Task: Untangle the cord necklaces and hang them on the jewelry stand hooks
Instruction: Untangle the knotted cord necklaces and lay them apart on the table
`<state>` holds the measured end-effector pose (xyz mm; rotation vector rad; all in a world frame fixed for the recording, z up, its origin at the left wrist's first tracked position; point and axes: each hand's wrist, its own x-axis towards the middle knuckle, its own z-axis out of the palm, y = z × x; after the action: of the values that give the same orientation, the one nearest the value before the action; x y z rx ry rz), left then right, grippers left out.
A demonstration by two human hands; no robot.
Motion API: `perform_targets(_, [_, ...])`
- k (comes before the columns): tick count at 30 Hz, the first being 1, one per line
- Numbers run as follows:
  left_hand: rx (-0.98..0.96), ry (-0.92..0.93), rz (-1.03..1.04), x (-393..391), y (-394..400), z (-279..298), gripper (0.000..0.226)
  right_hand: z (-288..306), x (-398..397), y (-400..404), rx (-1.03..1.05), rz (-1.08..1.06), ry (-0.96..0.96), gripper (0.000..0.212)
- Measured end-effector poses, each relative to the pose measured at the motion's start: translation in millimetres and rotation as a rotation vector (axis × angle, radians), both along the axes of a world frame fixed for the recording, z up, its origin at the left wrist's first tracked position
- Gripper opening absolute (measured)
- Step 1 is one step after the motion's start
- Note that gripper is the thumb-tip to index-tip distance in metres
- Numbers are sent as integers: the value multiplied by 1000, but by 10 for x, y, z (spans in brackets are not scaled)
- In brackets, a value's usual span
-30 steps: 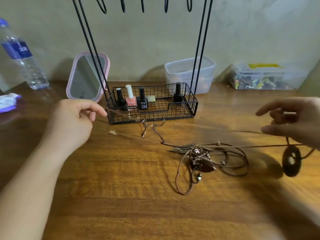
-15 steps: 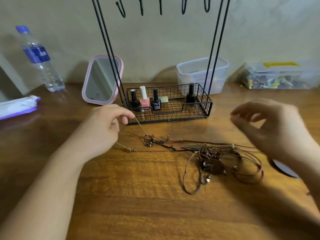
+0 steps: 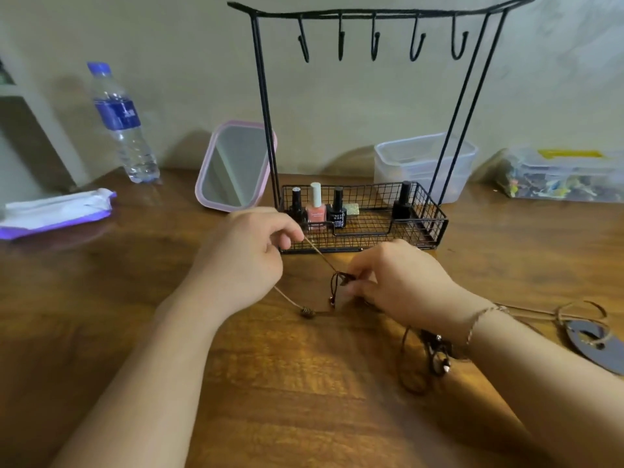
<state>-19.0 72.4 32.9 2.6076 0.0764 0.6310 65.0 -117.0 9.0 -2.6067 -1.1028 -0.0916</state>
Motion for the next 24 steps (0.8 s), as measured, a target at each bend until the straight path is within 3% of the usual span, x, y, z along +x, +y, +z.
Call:
perform_targets(3, [10, 174, 76, 5, 24, -8, 41, 65, -19, -170, 242, 4, 136, 7])
perform_targets(6, [31, 290, 7, 11, 40, -30, 29, 87, -78, -332, 401, -9, 199, 13])
perform_targets(9, [-151, 171, -204, 4, -123, -37, 13, 76, -115, -431, 520, 30, 301, 21])
perform_targets(11, [-317, 138, -361, 9, -296, -77, 28, 48, -117, -453, 583, 60, 342, 23])
perform_targets(13, [-308, 161, -414, 35, -447, -159, 31, 31, -125, -454, 648, 89, 397, 24])
perform_targets(21, [-288, 227, -420, 128, -490, -326, 9, 4, -161, -509, 888, 39, 538, 25])
perform_targets(24, [-362, 280, -445, 123, -458, -293, 10, 23, -164, -552, 1039, 55, 753, 23])
